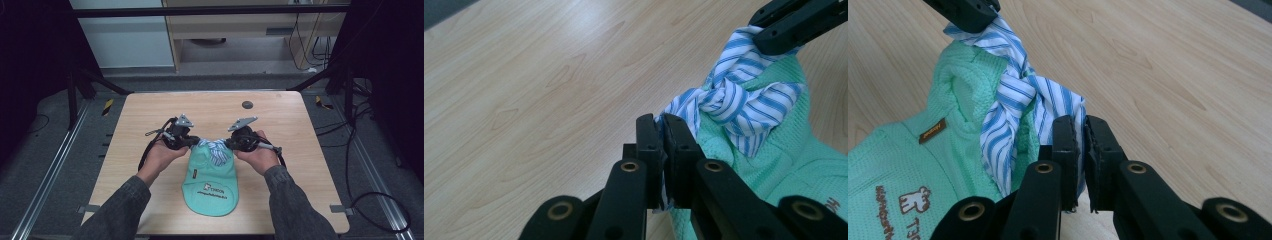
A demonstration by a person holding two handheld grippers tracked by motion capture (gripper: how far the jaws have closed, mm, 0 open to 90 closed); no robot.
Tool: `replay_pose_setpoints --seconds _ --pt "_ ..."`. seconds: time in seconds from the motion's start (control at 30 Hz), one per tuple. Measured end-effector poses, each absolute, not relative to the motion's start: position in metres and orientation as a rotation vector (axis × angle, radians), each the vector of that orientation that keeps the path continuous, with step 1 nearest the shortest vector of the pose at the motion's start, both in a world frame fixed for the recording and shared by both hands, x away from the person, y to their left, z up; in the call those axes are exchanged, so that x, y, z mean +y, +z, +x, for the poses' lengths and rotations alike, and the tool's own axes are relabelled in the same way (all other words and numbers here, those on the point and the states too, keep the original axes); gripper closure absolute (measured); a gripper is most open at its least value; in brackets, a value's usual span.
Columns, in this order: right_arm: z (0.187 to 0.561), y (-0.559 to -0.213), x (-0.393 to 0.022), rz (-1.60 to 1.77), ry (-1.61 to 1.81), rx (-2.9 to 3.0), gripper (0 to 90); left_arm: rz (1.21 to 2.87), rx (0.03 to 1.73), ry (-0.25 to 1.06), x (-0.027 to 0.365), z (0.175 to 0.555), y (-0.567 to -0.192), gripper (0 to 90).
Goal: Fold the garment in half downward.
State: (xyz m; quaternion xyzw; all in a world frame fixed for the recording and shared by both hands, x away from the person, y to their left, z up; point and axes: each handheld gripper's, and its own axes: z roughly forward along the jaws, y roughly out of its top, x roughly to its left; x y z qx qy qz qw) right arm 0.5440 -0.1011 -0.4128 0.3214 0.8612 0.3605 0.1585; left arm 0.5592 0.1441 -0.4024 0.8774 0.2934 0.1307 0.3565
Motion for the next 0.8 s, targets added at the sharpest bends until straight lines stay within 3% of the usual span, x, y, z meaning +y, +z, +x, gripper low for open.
replay_pose_setpoints --seconds 0.8 --pt "0.553 -0.393 -0.092 0.889 1.043 2.437 84.1 2.247 0.765 0.382 0.154 0.562 -0.385 86.5"
